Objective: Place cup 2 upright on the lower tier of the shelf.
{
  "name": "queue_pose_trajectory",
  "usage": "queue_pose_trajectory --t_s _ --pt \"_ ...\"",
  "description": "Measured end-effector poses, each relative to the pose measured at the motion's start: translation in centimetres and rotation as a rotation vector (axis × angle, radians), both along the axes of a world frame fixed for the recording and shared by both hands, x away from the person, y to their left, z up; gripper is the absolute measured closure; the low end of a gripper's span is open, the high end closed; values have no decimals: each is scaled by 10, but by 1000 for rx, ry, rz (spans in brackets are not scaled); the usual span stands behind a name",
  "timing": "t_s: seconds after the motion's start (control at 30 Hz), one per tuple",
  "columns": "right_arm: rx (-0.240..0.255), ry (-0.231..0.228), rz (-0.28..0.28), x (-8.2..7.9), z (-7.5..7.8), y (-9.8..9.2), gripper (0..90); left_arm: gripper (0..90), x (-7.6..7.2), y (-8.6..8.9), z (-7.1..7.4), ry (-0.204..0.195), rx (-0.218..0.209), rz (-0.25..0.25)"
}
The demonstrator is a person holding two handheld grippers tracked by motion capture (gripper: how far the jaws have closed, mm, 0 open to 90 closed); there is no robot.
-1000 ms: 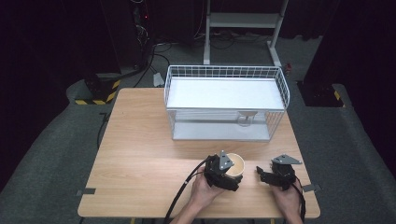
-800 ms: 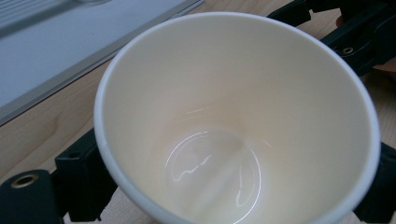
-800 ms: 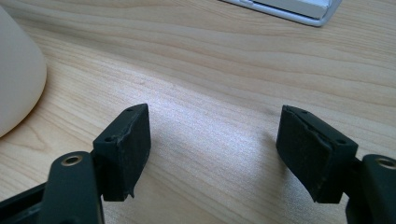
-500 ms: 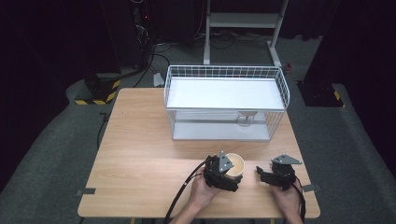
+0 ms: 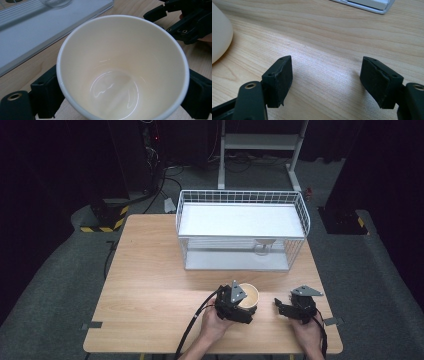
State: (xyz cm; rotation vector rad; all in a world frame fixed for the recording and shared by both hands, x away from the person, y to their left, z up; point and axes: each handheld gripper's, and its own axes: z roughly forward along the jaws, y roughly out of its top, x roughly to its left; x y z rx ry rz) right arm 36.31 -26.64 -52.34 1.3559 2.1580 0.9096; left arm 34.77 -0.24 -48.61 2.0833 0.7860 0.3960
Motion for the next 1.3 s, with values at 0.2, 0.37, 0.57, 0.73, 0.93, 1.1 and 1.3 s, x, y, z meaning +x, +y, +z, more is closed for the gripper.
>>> queue_pose_trajectory --t_s 0.2,0.37,0.57,0.73,0.93,1.1,1.3 --pt "0 0 0 0 0 0 264 96 1 5 2 1 -1 8" --pt "0 0 0 0 0 0 264 96 3 8 3 8 -8 19" --pt "1 1 -1 0 0 0 264 97 5 10 6 11 -4 27" --pt "0 0 0 0 0 0 264 96 7 12 10 2 -9 27" --pt "1 1 0 0 0 0 264 97 9 17 16 8 -15 39" --pt "1 0 -3 0 0 0 263 97 12 24 22 -4 -11 58" --pt "0 1 3 0 0 0 262 97 21 30 27 -14 -12 88"
